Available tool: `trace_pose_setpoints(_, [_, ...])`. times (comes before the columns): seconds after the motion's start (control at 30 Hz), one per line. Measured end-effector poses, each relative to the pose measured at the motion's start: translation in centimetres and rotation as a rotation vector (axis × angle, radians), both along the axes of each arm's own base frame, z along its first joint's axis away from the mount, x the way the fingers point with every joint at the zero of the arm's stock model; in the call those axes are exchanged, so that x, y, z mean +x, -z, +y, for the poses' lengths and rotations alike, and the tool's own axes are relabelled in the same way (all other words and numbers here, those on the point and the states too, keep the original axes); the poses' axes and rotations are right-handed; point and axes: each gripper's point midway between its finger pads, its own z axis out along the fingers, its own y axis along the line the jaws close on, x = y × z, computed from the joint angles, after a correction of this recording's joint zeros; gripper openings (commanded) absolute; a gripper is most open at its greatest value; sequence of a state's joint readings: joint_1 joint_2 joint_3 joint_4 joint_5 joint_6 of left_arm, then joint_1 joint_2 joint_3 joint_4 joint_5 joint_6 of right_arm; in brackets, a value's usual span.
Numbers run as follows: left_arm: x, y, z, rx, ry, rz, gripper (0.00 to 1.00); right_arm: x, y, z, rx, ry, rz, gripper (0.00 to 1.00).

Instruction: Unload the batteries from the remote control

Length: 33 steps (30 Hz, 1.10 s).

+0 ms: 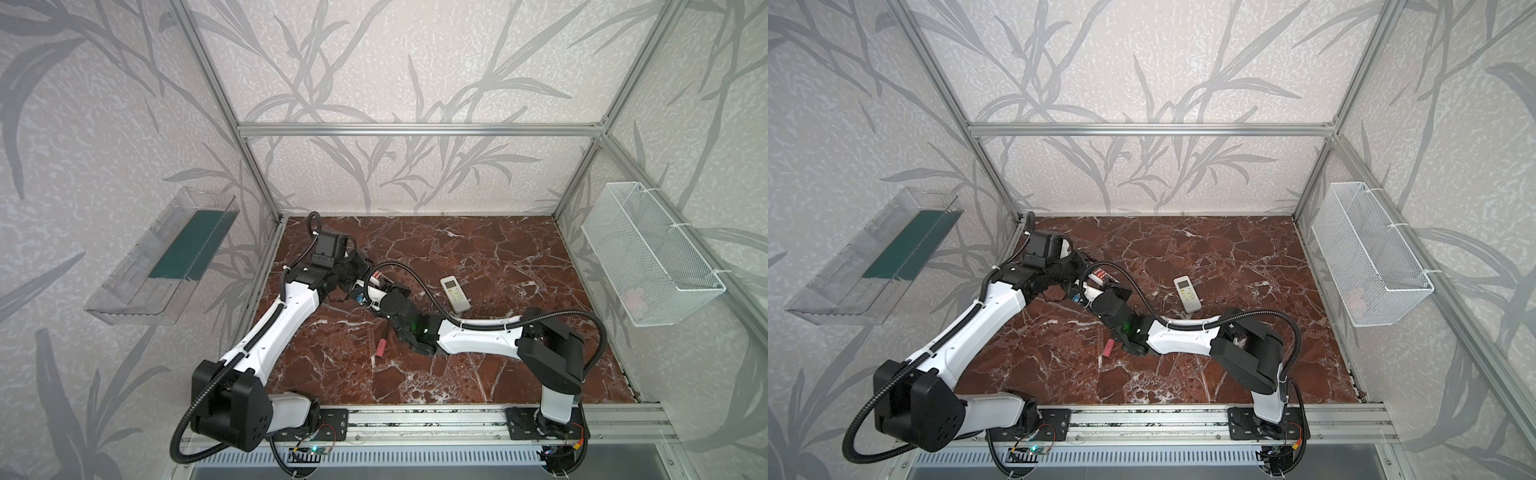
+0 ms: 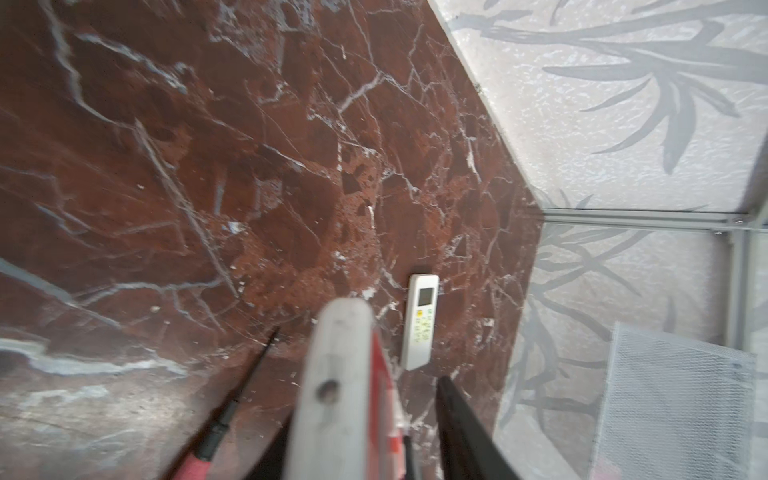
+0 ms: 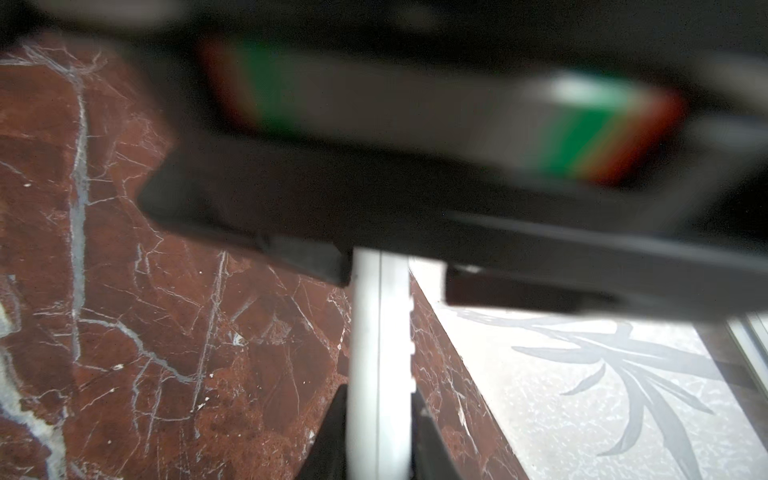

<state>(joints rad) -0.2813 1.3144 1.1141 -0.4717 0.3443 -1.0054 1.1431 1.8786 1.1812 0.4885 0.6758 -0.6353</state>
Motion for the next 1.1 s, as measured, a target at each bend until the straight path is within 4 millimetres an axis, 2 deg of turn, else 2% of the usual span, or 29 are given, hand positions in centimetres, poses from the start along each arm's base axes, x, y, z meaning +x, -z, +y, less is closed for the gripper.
trace_pose_setpoints(0.03, [0.0,-0.4,-0.3,-0.004,0.018,-0.014,0.99,0.0,0.0,0.0,0.002,-0.003,0.003,0.06])
trace_pose_setpoints(0.2, [0.2,-2.1,-1.5,-0.013,0.113,-0.103,0.99,-0.2,-0.7,-0.4,0.045,-0.011,0.046,0.06])
trace_pose_setpoints(0.33, [0.1,-4.5,-1.2,0.027,0.164,-0.229,0.99,0.2,-2.6,-1.7,0.151,-0.034,0.145,0.06])
trace_pose_setpoints(0.4, [0.5,-6.4,-0.3,0.044,0.155,-0.317,0.99,0.0,-4.6,-2.5,0.262,-0.089,0.241,0.07])
trace_pose_setpoints(0.5, [0.5,-9.7,1.1,0.009,0.135,-0.464,0.99,1.9,-6.9,-5.6,0.420,-0.065,0.344,0.08])
trace_pose_setpoints(0.6, [0.6,-11.5,2.1,-0.027,0.127,-0.572,0.99,3.5,-8.2,-8.5,0.534,-0.023,0.419,0.08])
trace_pose_setpoints(0.67, [0.8,-11.8,2.0,-0.040,0.149,-0.621,0.97,3.5,-8.6,-9.4,0.581,-0.024,0.472,0.09])
trace_pose_setpoints(0.83, [-0.3,-12.6,0.0,-0.089,0.303,-0.748,0.95,1.7,-9.1,-9.2,0.637,-0.121,0.622,0.10])
trace_pose_setpoints(0.97, [-1.9,-14.2,-1.6,-0.138,0.438,-0.927,0.92,0.8,-10.3,-9.6,0.693,-0.206,0.722,0.10])
trace_pose_setpoints(1.1, [-3.8,-14.1,-2.6,-0.148,0.550,-1.054,0.91,0.1,-12.0,-10.2,0.750,-0.282,0.782,0.10])
